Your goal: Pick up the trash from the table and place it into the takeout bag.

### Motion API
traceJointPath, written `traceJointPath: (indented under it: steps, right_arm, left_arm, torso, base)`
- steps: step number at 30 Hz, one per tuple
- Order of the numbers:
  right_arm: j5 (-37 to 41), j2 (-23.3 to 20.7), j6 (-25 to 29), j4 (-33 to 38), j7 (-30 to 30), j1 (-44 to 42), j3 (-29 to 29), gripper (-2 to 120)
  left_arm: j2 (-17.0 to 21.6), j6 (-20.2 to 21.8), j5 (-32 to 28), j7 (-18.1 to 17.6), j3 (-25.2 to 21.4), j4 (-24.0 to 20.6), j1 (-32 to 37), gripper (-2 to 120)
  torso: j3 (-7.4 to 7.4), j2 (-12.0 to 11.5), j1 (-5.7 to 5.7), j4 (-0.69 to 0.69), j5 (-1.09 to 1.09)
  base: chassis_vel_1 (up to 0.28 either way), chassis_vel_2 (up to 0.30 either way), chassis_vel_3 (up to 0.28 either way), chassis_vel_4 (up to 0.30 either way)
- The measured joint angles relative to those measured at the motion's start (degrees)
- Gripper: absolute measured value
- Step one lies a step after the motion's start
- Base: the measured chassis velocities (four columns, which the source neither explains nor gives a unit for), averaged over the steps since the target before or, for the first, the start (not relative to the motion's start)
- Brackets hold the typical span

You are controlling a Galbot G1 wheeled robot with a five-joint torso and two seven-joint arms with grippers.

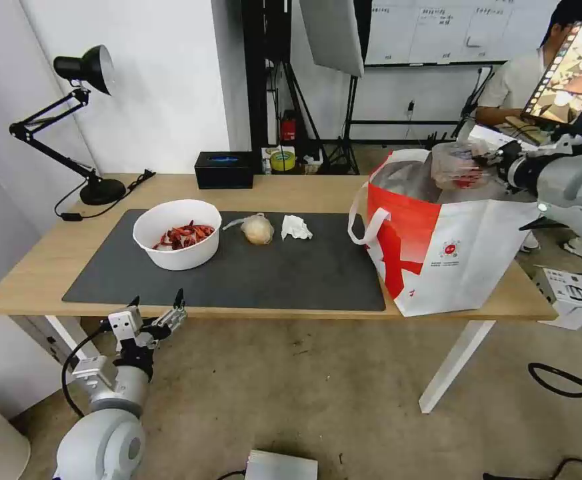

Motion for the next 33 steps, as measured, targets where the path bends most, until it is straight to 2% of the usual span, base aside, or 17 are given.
traceJointPath:
  steps: [10,12,14,17,18,21,22,24,25,26,28,29,31,33]
  right_arm:
    - [-1.1,1.7,-0.3,-0.7,0.2,-0.5,-0.8,1]
    - [-1.2,2.0,-0.5,-0.6,0.2,-0.6,-1.0,10]
    - [-1.2,2.0,-0.5,-0.6,0.1,-0.7,-1.0,13]
    - [-1.3,2.1,-0.7,-0.3,-0.1,-1.0,-1.0,28]
    - [-1.3,2.1,-0.7,-0.3,-0.1,-1.0,-1.0,28]
    - [-1.3,2.0,-0.8,0.1,-0.2,-1.3,-0.9,43]
    - [-1.3,2.0,-0.8,0.1,-0.2,-1.3,-0.9,43]
    - [-1.3,1.7,-0.8,0.6,-0.6,-1.7,-0.8,52]
    - [-1.3,1.7,-0.8,0.6,-0.6,-1.7,-0.8,52]
    - [-1.3,1.6,-0.8,0.9,-1.0,-1.9,-0.7,57]
    - [-1.4,1.4,-0.5,1.9,-3.4,-2.8,0.1,68]
    - [-1.4,1.4,-0.5,1.9,-3.4,-2.8,0.1,68]
    - [-2.2,0.8,0.6,3.7,-9.9,-4.8,1.4,77]
    - [-3.2,-0.2,1.2,5.8,-17.0,-7.5,2.6,80]
  left_arm:
    - [0.9,0.0,-0.3,0.0,-0.7,0.2,0.1,100]
    - [0.9,0.0,-0.3,0.0,-0.8,0.2,0.2,100]
    - [0.8,0.0,-0.3,0.0,-0.8,0.2,0.2,100]
    - [0.8,0.0,-0.3,0.0,-0.8,0.2,0.4,100]
    - [0.8,0.0,-0.3,0.0,-0.8,0.2,0.4,100]
    - [0.8,0.0,-0.3,0.0,-0.8,0.3,0.4,100]
    - [0.8,0.0,-0.3,0.0,-0.8,0.3,0.4,100]
    - [0.8,0.0,-0.3,0.0,-0.7,0.3,0.4,100]
    - [0.8,0.0,-0.3,0.0,-0.7,0.3,0.4,100]
    - [0.8,0.0,-0.3,0.0,-0.7,0.3,0.4,100]
    - [0.7,0.0,-0.3,0.0,-0.7,0.2,0.4,100]
    - [0.7,0.0,-0.3,0.0,-0.7,0.2,0.4,100]
    - [0.7,0.0,-0.3,0.0,-0.7,0.0,0.5,100]
    - [0.8,0.0,-0.3,0.0,-0.8,-0.2,0.6,100]
  torso:
    - [0.0,0.0,0.0,0.0,0.0]
    - [0.0,0.0,-0.01,0.0,0.0]
    - [0.0,0.0,-0.01,0.0,0.01]
    - [0.0,0.0,-0.01,0.0,0.01]
    - [0.0,0.0,-0.01,0.0,0.01]
    - [0.0,0.0,0.0,0.0,0.01]
    - [0.0,0.0,0.0,0.0,0.01]
    - [0.0,0.0,0.0,0.0,0.0]
    - [0.0,0.0,0.0,0.0,0.0]
    - [0.0,0.0,0.0,0.0,0.0]
    - [0.0,0.0,-0.01,0.0,0.0]
    - [0.0,0.0,-0.01,0.0,0.0]
    - [0.0,0.0,-0.01,0.0,0.01]
    - [0.0,0.0,-0.01,0.0,0.0]
  base:
    - [0.0,0.0,0.0,0.0]
    - [0.0,0.0,0.0,0.0]
    - [0.0,0.0,0.0,0.0]
    - [0.0,0.0,0.0,0.0]
    - [0.0,0.0,0.0,0.0]
    - [0.0,0.0,0.0,0.0]
    - [0.0,0.0,0.0,0.0]
    - [0.0,0.0,0.0,0.0]
    - [0.0,0.0,0.0,0.0]
    - [0.0,0.0,0.0,0.0]
    - [0.0,0.0,0.0,0.0]
    - [0.0,0.0,0.0,0.0]
    - [0.0,0.0,0.0,0.0]
    - [0.0,0.0,0.0,0.0]
